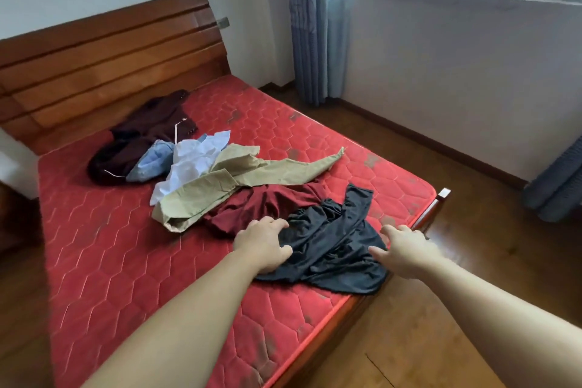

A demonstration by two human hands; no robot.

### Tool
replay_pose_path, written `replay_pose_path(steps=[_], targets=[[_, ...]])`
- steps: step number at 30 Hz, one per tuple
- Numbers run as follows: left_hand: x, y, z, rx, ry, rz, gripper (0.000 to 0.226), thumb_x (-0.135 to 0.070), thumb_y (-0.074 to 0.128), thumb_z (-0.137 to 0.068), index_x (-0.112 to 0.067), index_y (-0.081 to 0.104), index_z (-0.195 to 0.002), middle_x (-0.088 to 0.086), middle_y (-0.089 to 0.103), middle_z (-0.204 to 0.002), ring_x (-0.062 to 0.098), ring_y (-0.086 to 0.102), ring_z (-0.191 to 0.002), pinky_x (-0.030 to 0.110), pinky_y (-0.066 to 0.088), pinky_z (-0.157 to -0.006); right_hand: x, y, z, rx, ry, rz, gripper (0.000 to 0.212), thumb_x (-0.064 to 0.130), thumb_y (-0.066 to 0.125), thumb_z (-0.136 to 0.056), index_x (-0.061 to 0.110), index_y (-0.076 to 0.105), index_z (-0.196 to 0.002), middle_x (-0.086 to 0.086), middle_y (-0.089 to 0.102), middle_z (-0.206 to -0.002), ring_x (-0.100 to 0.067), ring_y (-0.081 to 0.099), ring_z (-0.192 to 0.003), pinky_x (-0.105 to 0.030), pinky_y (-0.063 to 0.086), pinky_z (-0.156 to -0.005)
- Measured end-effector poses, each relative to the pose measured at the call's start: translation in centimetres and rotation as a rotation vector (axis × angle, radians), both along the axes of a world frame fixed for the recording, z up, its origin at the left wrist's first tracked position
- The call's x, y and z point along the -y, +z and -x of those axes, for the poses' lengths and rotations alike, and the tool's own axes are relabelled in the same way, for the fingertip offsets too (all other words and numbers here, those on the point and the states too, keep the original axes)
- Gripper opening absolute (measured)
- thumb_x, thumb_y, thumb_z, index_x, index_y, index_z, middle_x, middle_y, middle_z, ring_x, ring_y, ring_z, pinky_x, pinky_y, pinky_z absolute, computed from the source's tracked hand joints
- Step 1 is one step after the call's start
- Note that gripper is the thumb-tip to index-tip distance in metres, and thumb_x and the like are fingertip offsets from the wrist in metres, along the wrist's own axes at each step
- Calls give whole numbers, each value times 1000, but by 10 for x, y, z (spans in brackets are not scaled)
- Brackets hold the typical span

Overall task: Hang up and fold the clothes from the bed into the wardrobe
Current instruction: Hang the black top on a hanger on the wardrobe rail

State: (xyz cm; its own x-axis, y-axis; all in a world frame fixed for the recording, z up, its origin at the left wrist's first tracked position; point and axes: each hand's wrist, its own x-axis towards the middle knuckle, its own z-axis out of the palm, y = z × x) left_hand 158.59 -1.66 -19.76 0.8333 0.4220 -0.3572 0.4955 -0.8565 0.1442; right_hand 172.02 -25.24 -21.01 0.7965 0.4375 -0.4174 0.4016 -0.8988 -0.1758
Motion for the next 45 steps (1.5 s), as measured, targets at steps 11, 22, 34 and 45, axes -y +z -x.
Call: replay_pose_path(steps=[11, 22, 34, 45], targets=[[-62, -97, -121, -90, 79, 108, 57, -46, 51, -88, -36, 40, -142, -3, 41, -146, 25, 40, -131, 40, 40, -103, -83, -79, -127, -62, 114, 76, 57, 52, 49, -90, 27, 37, -140, -6, 44, -138, -32, 42, -127, -46, 43, -99], [-106, -273, -211, -246, 195, 144, 56, -39, 50, -91, -30, 36, -145, 0, 40, -146, 28, 39, -131, 44, 38, -102, -176, -266, -226, -229, 235, 100, 49, 42, 52, -88, 20, 42, -131, -9, 45, -129, -34, 43, -122, -44, 42, -92], [-109, -425, -234, -264, 370, 212, 85, -36, 61, -86, -35, 8, -153, -1, 18, -155, 29, 29, -135, 47, 41, -99, -215, -420, -247, -200, 380, 102, 84, 45, 66, -83, 28, 17, -149, -8, 15, -155, -33, 21, -140, -53, 34, -102], [-97, -397, -206, -197, 374, 324, 23, -21, 45, -93, -23, 51, -115, 1, 56, -114, 27, 52, -104, 39, 46, -81, -195, -399, -227, -359, 364, -16, 18, 33, 61, -74, 20, 48, -76, 5, 45, -87, -28, 56, -93, -34, 45, -73]])
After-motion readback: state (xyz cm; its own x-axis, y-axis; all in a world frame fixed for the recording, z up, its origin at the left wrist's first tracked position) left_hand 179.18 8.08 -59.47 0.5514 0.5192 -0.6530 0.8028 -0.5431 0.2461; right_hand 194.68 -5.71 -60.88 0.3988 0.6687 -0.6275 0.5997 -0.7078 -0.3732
